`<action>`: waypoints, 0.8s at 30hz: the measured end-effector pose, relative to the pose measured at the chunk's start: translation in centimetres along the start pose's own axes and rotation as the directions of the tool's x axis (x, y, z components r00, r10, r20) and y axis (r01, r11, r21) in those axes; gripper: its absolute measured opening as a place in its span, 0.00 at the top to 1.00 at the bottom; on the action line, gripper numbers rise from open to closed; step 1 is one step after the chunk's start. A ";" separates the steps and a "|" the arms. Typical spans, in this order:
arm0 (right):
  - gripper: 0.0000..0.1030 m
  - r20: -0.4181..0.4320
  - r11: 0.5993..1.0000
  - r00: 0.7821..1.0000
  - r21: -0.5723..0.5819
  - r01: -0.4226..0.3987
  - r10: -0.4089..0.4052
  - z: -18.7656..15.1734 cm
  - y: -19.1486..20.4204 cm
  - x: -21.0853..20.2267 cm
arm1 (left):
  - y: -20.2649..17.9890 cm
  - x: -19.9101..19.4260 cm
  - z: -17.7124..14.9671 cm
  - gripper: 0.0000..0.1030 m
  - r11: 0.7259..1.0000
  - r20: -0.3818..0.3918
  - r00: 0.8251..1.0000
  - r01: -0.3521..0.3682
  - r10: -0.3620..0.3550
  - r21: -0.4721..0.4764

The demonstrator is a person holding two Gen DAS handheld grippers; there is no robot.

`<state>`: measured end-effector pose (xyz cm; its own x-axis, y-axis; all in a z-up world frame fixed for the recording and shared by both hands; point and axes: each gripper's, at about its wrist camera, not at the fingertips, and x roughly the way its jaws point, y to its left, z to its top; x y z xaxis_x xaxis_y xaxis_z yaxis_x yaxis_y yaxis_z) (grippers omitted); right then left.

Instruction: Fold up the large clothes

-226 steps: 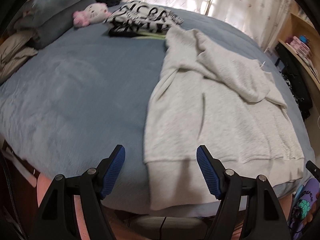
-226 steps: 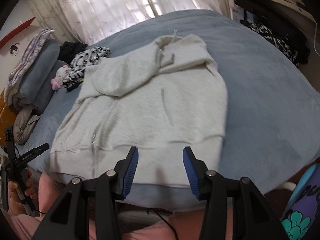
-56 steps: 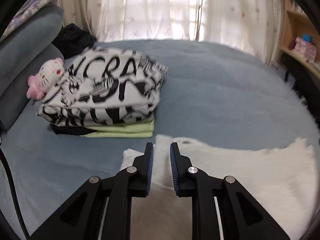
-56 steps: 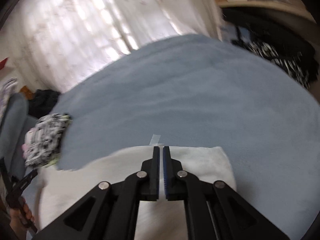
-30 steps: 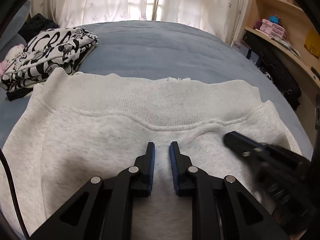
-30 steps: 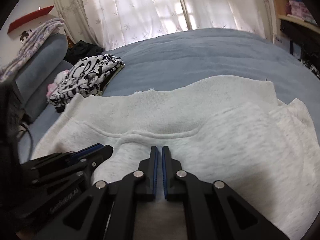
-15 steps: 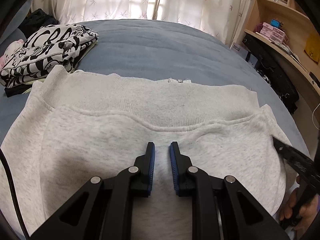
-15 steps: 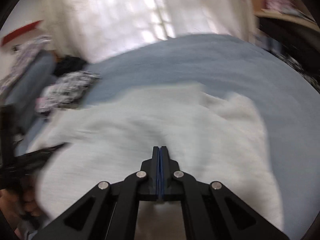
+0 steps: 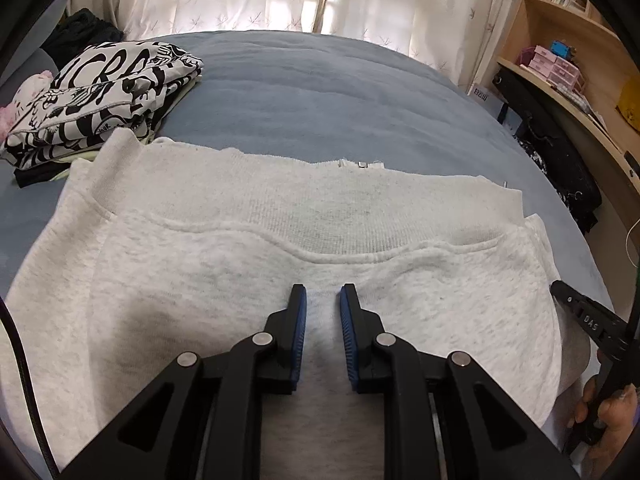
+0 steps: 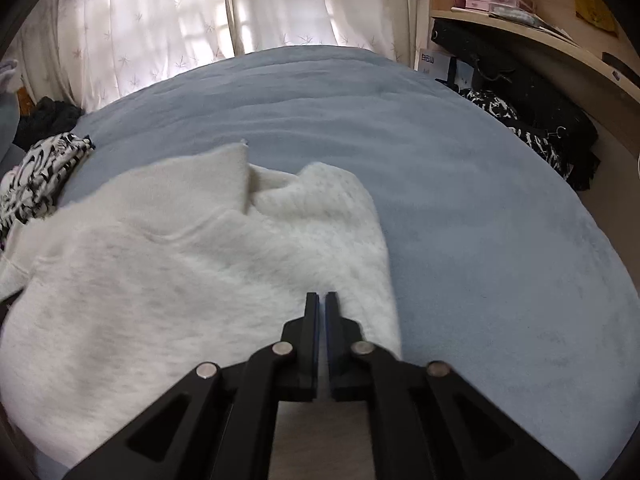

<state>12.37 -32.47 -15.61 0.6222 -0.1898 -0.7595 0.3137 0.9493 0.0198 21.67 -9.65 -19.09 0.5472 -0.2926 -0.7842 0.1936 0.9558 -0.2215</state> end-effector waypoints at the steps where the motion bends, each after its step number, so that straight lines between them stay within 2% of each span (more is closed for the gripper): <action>1: 0.97 -0.001 1.000 1.000 0.012 -0.010 0.010 0.3 0.3 -0.7 | -0.1 -0.4 0.2 0.84 1.000 -0.009 1.000 -0.007 0.007 -0.007; 4: 0.96 0.032 0.993 0.993 0.038 -0.115 0.114 0.5 1.4 -4.1 | -0.1 -2.2 0.2 0.78 0.999 -0.014 1.000 -0.017 0.016 -0.040; 6: 0.93 0.048 0.980 0.979 0.020 -0.200 0.199 0.4 3.6 -6.1 | -0.3 -3.7 -0.4 0.65 0.999 -0.008 1.000 -0.009 0.009 -0.053; 8: 0.91 0.044 0.953 0.952 -0.010 -0.303 0.304 -0.3 6.5 -7.9 | -0.5 -5.5 -1.7 0.58 0.998 -0.003 1.000 0.012 -0.013 -0.065; 9: 0.90 0.035 0.939 0.938 -0.030 -0.343 0.344 -0.9 7.9 -8.5 | -0.6 -6.0 -2.2 0.58 0.998 -0.006 1.000 0.022 -0.022 -0.066; 11: 0.90 0.018 0.919 0.922 -0.096 -0.383 0.386 -2.2 11.0 -9.3 | -1.0 -6.6 -3.6 0.58 0.998 -0.031 0.999 0.038 -0.040 -0.055; 14: 0.89 -0.033 0.910 0.927 -0.182 -0.373 0.373 -4.5 14.3 -8.6 | -1.0 -6.6 -5.4 0.56 0.999 -0.038 0.999 0.029 -0.031 -0.036; 16: 0.89 -0.099 0.920 0.937 -0.178 -0.348 0.335 -5.9 14.8 -7.0 | -0.5 -6.0 -5.8 0.55 1.000 -0.075 0.997 0.019 -0.021 -0.024; 19: 0.89 -0.130 0.923 0.928 -0.123 -0.366 0.350 -7.6 13.0 -5.8 | 0.8 -5.6 -6.1 0.52 0.998 -0.120 0.992 0.024 -0.032 -0.066; 21: 0.89 -0.137 0.923 0.926 -0.116 -0.368 0.352 -8.3 12.1 -6.5 | 1.3 -5.9 -6.2 0.52 0.995 -0.117 0.992 0.033 -0.044 -0.092; 24: 0.89 -0.158 0.926 0.926 -0.109 -0.363 0.344 -8.6 11.5 -7.4 | 1.3 -6.6 -6.4 0.52 0.996 -0.114 0.993 0.013 -0.023 -0.090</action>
<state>5.22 -17.99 -15.37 0.5704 0.1906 -0.7989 -0.0136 0.9748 0.2229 13.13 -6.33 -17.90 0.4461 -0.3093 -0.8398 0.1270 0.9508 -0.2828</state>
